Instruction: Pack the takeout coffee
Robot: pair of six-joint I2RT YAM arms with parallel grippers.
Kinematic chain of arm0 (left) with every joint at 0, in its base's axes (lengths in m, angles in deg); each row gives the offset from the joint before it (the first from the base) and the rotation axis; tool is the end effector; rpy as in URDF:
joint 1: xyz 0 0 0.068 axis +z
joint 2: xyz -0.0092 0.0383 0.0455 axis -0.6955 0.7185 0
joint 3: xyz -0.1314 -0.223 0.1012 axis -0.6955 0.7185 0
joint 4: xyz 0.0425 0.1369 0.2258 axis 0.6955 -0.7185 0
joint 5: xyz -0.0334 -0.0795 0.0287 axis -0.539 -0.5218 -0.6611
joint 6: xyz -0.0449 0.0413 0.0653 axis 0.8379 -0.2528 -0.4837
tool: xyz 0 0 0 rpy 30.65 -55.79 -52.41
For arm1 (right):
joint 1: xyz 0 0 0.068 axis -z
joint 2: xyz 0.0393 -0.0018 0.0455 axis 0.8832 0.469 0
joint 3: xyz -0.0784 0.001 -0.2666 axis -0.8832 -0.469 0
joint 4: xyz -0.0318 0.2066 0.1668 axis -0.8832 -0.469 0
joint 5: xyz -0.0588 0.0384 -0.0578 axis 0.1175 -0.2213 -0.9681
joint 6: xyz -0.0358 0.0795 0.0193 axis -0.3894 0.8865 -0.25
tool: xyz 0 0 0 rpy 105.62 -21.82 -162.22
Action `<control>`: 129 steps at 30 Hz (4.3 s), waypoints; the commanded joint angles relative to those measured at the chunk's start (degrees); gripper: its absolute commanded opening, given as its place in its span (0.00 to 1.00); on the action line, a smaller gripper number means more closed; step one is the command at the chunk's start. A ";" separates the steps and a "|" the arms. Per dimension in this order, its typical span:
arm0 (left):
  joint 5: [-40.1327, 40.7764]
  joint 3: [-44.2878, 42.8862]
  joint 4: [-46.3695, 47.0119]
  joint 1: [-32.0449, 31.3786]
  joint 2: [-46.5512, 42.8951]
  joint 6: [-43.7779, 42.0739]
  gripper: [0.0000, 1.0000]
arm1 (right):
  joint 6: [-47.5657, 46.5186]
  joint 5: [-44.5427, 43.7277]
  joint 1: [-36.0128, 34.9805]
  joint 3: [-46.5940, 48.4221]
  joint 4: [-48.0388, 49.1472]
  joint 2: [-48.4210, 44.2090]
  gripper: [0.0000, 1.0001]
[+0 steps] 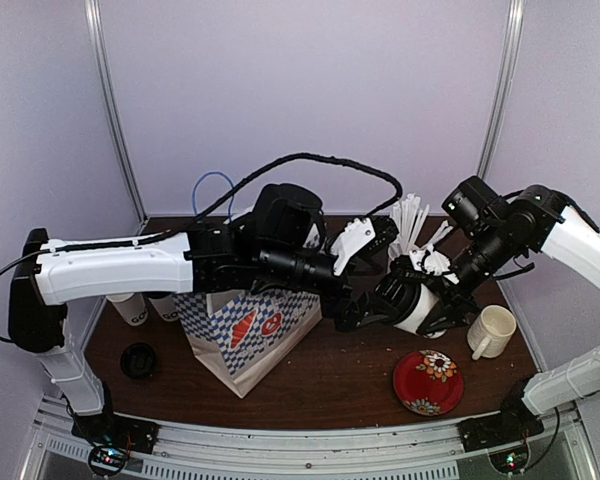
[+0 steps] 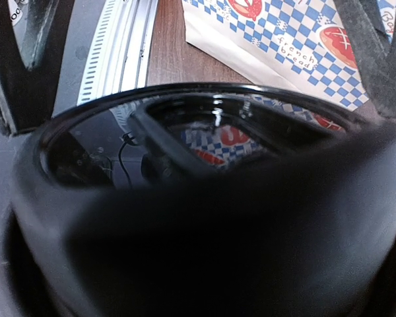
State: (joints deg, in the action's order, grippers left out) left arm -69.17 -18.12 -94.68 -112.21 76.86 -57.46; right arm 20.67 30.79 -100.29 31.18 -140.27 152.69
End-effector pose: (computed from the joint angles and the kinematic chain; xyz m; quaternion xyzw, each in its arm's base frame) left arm 0.1462 -0.4352 0.3332 0.5214 0.6366 -0.4324 0.3688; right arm 0.1528 0.1784 0.3203 -0.6694 0.6558 0.2813 0.2067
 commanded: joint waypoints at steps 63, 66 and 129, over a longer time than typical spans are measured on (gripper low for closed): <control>3.77 4.52 -26.00 -5.95 -9.36 -5.04 0.71 | 9.37 0.27 7.32 37.08 2.99 23.29 0.87; 6.44 5.19 -28.62 -7.62 -10.24 -4.58 0.69 | 15.54 2.21 6.92 45.77 7.72 31.26 0.84; 35.20 25.74 -62.05 7.39 -31.78 34.33 0.72 | 40.07 -11.10 2.31 39.31 3.77 31.18 0.00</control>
State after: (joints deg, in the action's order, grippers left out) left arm -33.37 5.68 -157.97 -107.69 45.75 -24.68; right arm 59.75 18.03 -98.21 71.51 -136.86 185.74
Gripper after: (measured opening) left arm 0.730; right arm 0.007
